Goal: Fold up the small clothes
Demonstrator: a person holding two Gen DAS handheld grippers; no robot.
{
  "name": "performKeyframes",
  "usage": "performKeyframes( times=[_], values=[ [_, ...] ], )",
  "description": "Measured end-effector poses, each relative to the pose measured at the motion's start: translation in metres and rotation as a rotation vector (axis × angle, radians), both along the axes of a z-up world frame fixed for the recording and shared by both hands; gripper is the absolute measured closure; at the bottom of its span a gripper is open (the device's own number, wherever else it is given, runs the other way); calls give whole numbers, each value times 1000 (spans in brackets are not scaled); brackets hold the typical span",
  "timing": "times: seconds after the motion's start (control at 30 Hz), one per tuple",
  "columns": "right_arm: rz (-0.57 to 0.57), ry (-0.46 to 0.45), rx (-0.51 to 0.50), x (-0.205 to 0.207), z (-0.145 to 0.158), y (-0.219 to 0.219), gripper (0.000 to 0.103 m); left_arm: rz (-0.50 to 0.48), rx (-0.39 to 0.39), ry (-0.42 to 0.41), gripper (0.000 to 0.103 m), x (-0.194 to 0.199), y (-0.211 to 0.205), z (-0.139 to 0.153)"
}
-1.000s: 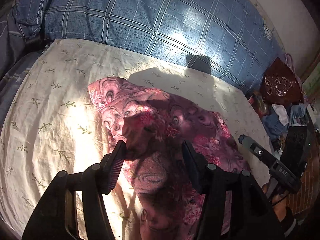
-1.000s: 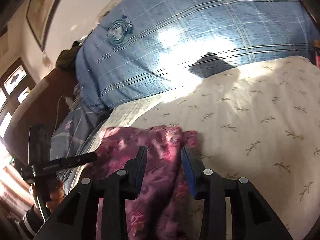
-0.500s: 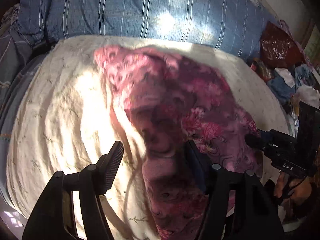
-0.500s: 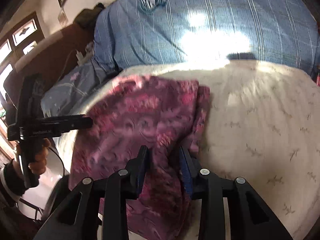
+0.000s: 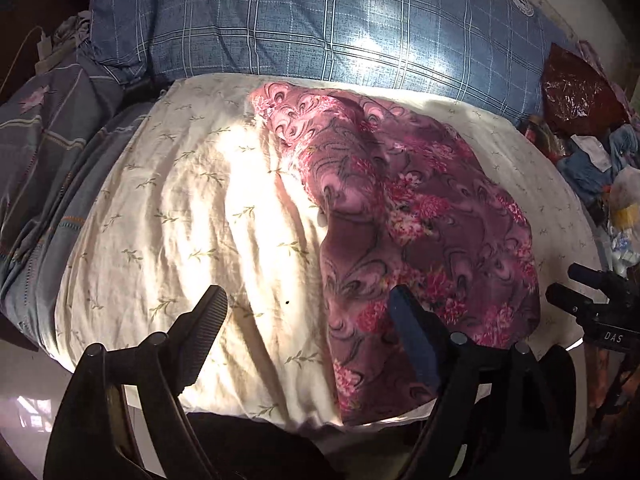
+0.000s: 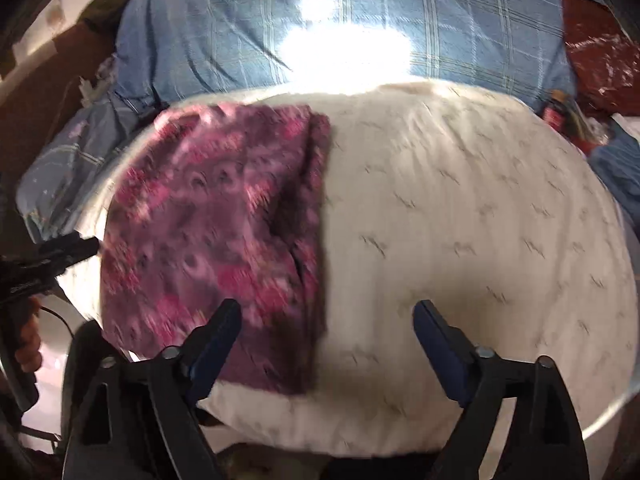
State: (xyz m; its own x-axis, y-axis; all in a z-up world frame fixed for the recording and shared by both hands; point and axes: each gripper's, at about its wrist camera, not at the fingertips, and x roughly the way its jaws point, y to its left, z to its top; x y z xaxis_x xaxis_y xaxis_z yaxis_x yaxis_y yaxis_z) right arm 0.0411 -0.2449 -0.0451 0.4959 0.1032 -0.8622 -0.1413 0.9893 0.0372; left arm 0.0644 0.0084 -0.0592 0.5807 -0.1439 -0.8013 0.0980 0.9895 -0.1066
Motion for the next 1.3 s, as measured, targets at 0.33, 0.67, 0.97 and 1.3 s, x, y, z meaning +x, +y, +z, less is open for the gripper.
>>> performKeyframes(
  times=[0.33,0.67,0.97,1.3],
  values=[
    [9,-31,8,-41,3,2,6,21,119,-36,20,-36,-9,5],
    [59,-79,-102,-53,6,18,6,-63,227,-53,19,-66,-33,5],
    [72,-86,-113,-60,9,22,1,-52,230,-46,19,-72,-28,8],
    [77,-90,-127,-65,19,17,0,-50,188,-41,19,-71,-30,12]
  ],
)
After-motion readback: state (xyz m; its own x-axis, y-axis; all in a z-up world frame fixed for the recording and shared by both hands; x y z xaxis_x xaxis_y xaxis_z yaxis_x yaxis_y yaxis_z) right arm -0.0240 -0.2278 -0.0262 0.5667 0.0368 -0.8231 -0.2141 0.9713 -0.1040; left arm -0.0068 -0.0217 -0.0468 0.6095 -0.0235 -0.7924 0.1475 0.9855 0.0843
